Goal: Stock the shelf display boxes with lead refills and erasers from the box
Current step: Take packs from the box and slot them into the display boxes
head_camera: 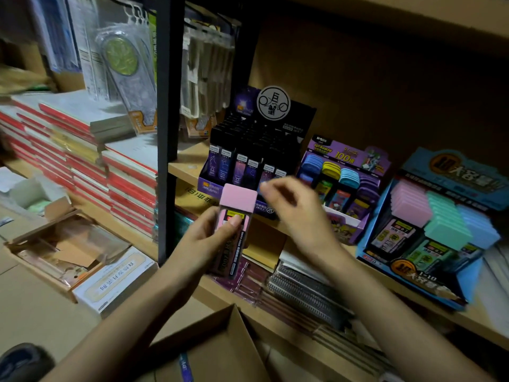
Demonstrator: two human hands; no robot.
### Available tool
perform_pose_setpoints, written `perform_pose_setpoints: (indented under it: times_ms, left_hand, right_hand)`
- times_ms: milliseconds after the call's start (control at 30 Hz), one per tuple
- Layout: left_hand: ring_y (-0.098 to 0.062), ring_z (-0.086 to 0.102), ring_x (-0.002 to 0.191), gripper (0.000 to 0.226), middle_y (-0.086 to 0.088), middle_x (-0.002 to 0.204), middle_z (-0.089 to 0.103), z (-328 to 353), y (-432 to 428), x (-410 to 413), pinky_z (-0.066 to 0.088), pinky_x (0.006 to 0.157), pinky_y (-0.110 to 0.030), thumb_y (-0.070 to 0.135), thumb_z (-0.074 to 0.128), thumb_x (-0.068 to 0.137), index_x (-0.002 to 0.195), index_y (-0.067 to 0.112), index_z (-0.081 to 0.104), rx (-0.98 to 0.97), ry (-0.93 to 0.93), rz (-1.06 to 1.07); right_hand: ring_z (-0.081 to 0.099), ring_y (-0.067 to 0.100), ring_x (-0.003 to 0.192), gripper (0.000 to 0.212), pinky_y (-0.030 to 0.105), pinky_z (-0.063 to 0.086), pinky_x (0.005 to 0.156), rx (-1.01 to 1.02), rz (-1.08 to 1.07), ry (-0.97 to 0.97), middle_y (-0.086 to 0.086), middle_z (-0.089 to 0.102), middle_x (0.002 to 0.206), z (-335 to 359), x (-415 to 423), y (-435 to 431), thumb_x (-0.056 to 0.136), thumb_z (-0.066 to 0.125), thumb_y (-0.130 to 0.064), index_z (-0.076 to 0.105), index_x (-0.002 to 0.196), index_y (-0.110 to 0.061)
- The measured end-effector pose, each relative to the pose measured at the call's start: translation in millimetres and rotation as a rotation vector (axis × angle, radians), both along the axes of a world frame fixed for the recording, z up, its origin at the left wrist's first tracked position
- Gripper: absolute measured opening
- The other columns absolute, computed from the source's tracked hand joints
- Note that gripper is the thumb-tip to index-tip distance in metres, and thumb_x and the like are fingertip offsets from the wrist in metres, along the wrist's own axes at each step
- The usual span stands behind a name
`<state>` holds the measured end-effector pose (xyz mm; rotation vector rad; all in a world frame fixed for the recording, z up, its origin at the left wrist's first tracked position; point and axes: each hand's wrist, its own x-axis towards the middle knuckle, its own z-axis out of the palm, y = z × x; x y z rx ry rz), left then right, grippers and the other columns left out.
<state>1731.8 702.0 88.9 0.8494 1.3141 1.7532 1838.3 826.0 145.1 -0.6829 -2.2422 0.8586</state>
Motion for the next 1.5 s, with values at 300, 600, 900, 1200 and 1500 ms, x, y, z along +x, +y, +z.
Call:
perform_pose_setpoints:
  times_ms: [300,600,900,1200,1500]
  left_hand:
    - [-0.027,0.063,0.089,0.024,-0.014,0.097,0.068,-1,24,45,0.055,0.071,-0.03,0.025,0.045,0.094,0.103,0.007,0.058,-0.03,0.067,-0.036]
    - [-0.027,0.064,0.083,0.024,-0.014,0.095,0.066,-18,34,46,0.051,0.069,-0.032,0.035,0.05,0.083,0.097,0.02,0.064,-0.082,0.144,-0.085]
    - [-0.032,0.062,0.088,0.026,-0.015,0.096,0.067,-20,38,49,0.048,0.08,-0.047,0.031,0.051,0.083,0.098,0.012,0.063,-0.095,0.149,-0.05]
    - [-0.019,0.07,0.08,0.023,-0.003,0.091,0.071,-25,42,48,0.056,0.06,-0.024,0.034,0.052,0.081,0.093,0.02,0.066,-0.072,0.119,-0.085]
    - [-0.02,0.069,0.081,0.025,-0.004,0.091,0.07,-24,42,46,0.056,0.059,-0.024,0.034,0.051,0.082,0.096,0.018,0.065,-0.045,0.122,-0.099]
  right_hand:
    - [0.065,0.006,0.073,0.012,0.015,0.05,0.064,-0.493,-0.038,0.176,0.003,0.07,0.085,-14,57,-3,0.086,0.064,-0.005,0.061,0.096,-0.011]
    - [0.064,-0.005,0.082,0.025,0.009,0.048,0.072,0.065,-0.307,0.351,-0.014,0.066,0.091,34,157,50,0.081,0.071,-0.013,0.059,0.09,-0.032]
    - [0.057,0.017,0.096,0.022,0.032,0.046,0.084,0.266,-0.403,0.007,-0.003,0.059,0.098,25,179,80,0.082,0.07,-0.021,0.057,0.096,-0.033]
    - [0.052,0.015,0.101,0.028,0.03,0.04,0.09,0.266,-0.421,-0.07,-0.001,0.051,0.106,16,181,82,0.08,0.071,-0.022,0.058,0.105,-0.028]
    - [0.045,0.034,0.105,0.034,0.026,0.028,0.084,0.618,-0.516,-0.232,0.016,0.054,0.109,7,185,87,0.078,0.074,-0.016,0.064,0.108,-0.003]
